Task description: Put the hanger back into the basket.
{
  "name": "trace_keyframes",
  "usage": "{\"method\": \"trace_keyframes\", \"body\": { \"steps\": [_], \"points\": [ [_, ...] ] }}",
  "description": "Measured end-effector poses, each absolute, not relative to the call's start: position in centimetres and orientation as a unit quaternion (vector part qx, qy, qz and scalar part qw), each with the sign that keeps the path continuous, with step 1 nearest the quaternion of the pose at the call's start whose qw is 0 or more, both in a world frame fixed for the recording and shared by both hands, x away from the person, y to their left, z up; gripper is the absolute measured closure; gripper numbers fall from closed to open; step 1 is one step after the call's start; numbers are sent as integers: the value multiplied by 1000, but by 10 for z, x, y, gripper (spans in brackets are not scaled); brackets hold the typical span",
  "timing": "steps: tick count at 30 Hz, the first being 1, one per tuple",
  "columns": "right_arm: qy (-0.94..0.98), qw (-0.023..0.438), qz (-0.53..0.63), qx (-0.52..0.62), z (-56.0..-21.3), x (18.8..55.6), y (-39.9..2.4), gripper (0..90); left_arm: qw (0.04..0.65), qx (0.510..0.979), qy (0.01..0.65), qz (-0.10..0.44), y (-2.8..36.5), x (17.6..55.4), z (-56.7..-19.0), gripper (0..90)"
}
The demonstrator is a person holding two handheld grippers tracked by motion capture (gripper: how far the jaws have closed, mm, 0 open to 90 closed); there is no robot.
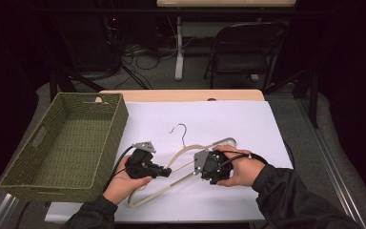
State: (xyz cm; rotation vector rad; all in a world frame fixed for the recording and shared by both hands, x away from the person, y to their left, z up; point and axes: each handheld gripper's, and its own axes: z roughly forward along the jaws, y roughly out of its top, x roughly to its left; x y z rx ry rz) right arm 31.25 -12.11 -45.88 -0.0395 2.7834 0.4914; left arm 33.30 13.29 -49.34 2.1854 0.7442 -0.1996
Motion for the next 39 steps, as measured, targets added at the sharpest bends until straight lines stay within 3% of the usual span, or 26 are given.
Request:
{"method": "trace_keyframes", "body": {
  "steps": [8,18,29,39],
  "points": [
    [973,156,172,-2,-463,315,-127,556,407,849,338,-1,141,333,-482,871],
    [968,171,181,17,-464,318,-128,489,377,845,365,100,145,331,-474,871],
    [965,174,191,46,-466,322,-132,456,351,841,378,162,148,322,-467,871],
    [962,175,199,64,-465,322,-140,456,365,839,364,176,160,298,-427,871]
  ]
}}
